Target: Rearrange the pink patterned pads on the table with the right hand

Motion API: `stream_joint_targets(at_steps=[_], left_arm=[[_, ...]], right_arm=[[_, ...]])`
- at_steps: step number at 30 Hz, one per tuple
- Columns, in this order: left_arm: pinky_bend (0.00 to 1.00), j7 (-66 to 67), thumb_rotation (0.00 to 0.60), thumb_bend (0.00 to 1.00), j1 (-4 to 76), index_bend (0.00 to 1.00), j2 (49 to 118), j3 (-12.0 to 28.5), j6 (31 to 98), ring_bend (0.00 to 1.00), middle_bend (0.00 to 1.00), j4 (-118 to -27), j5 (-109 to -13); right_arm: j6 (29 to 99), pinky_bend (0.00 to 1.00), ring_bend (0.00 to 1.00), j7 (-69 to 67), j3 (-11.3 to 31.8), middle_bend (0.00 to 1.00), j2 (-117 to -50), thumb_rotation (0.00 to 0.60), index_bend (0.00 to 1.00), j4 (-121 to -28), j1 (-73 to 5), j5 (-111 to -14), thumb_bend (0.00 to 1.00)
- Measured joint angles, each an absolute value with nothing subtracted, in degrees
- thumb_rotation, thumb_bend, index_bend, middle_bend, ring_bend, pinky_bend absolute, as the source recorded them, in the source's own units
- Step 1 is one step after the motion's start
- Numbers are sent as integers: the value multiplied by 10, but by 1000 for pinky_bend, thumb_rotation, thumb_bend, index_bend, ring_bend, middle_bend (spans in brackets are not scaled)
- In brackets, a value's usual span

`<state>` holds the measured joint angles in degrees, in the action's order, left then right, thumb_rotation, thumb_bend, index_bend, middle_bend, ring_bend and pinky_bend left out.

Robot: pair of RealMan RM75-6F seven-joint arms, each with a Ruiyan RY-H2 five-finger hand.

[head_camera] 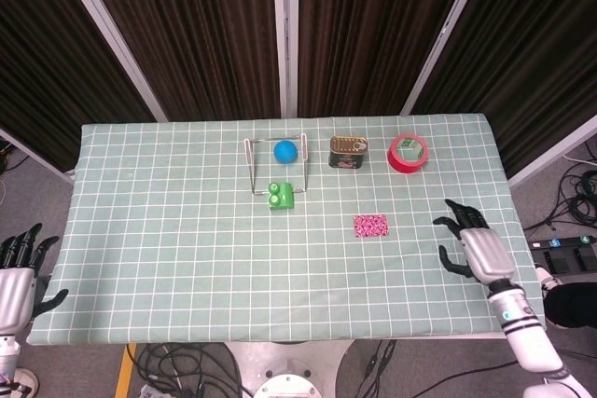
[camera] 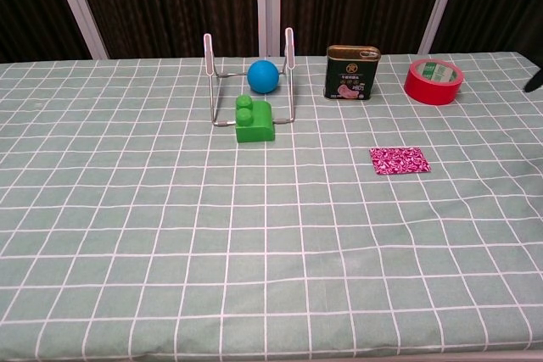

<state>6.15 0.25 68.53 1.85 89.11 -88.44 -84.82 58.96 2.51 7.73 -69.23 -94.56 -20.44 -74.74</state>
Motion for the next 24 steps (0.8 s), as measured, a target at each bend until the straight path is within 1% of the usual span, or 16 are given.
stream_joint_targets(at_steps=[6, 12, 18, 24], left_arm=[[127, 53, 600, 38, -2, 251, 685, 15, 891, 115, 150, -878, -847], [128, 59, 600, 38, -1, 250, 685, 15, 884, 116, 150, -885, -842], [128, 63, 600, 37, -1, 251, 683, 17, 882, 116, 150, -892, -837], [128, 65, 600, 38, 0, 250, 683, 18, 882, 116, 150, -895, -838]], right_arm=[[508, 0, 0, 95, 98, 0, -767, 430, 288, -901, -283, -652, 488], [466, 0, 0, 142, 103, 0, -832, 422, 287, -837, -330, -580, 489], [448, 0, 0, 155, 99, 0, -885, 416, 288, -770, -353, -553, 488], [427, 0, 0, 149, 98, 0, -914, 411, 289, -718, -372, -543, 484]])
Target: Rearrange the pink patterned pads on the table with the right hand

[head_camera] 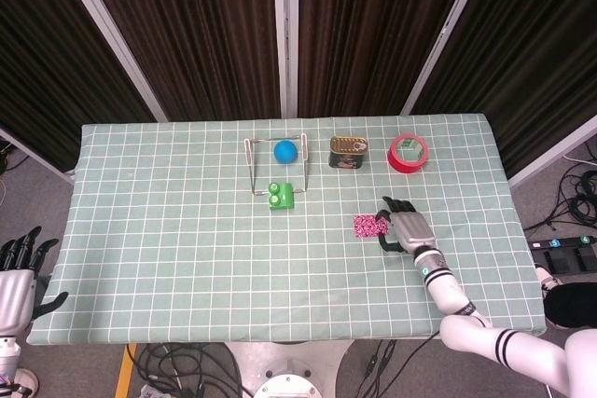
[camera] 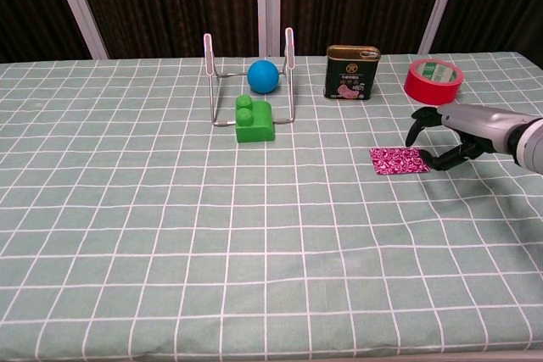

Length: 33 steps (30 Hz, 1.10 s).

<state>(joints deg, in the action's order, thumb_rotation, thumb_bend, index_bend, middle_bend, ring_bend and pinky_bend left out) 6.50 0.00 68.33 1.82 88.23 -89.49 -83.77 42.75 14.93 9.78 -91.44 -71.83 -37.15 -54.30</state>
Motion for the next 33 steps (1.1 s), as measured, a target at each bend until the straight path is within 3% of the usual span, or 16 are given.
stream_joint_targets(at_steps=[14, 33], left_arm=[[128, 69, 600, 37, -1, 250, 683, 20, 885, 116, 150, -899, -836], [127, 72, 600, 37, -1, 250, 683, 18, 885, 116, 150, -899, -841]], right_arm=[[395, 0, 0, 150, 90, 0, -947, 413, 290, -666, -401, -528, 488], [435, 0, 0, 172, 20, 0, -876, 378, 292, -805, -371, -604, 493]])
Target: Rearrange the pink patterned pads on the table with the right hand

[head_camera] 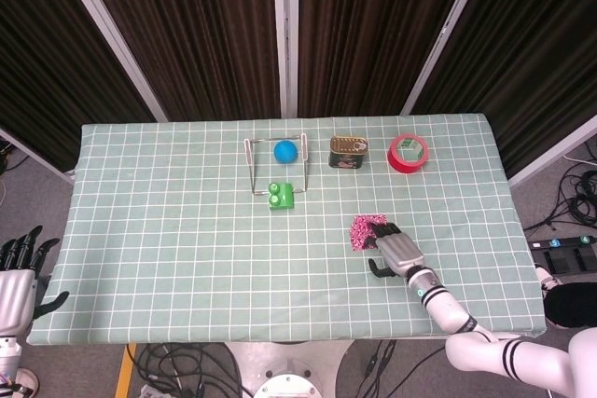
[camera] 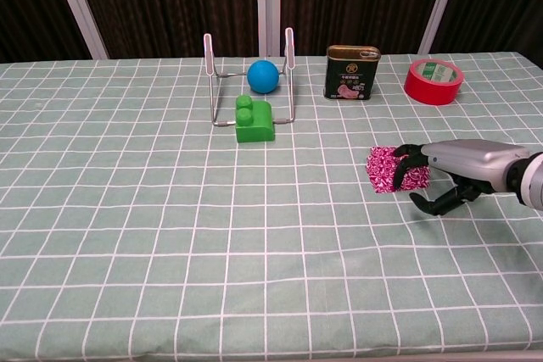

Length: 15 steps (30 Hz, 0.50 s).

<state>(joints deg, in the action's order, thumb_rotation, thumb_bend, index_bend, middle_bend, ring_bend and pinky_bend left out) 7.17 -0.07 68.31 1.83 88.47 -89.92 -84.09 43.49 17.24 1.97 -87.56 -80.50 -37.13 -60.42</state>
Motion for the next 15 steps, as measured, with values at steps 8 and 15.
stream_joint_targets(at_steps=[8, 15], left_arm=[[127, 66, 600, 37, -3, 250, 685, 17, 887, 116, 150, -893, -842], [128, 71, 600, 37, -1, 250, 684, 18, 885, 115, 150, -898, -842]], right_arm=[[455, 0, 0, 164, 36, 0, -871, 379, 293, -797, -370, -601, 489], [442, 0, 0, 158, 56, 0, -903, 381, 291, -736, -386, -580, 489]])
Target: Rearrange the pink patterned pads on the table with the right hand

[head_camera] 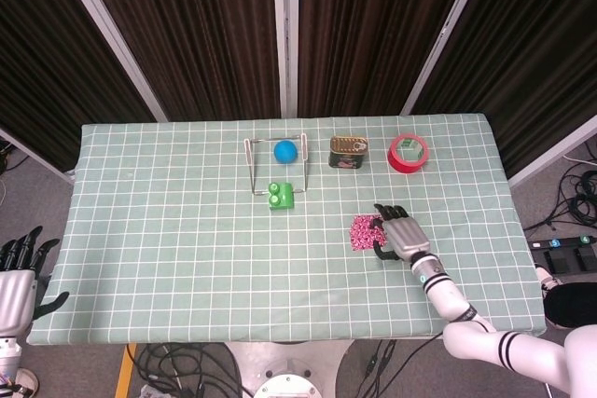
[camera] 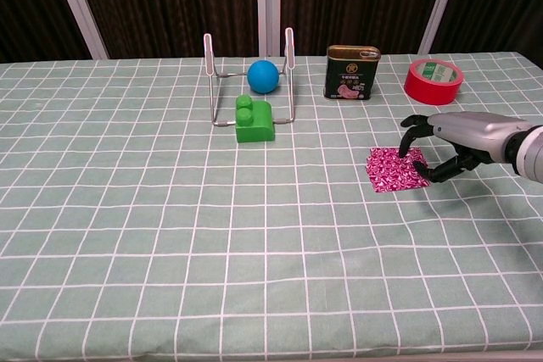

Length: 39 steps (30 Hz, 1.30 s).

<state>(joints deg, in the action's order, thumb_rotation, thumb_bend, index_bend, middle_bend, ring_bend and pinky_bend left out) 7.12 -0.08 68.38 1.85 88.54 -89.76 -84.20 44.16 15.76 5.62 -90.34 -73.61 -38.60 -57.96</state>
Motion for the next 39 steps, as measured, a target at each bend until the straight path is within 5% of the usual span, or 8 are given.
stream_joint_targets(at_steps=[11, 39], left_arm=[[127, 74, 600, 37, -3, 250, 682, 18, 884, 116, 150, -902, -837], [128, 77, 600, 37, -3, 251, 682, 16, 890, 115, 150, -904, -847]], right_arm=[[415, 0, 0, 165, 59, 0, -951, 373, 292, -670, -405, -565, 489], [471, 0, 0, 176, -8, 0, -868, 346, 292, -806, -353, -653, 489]])
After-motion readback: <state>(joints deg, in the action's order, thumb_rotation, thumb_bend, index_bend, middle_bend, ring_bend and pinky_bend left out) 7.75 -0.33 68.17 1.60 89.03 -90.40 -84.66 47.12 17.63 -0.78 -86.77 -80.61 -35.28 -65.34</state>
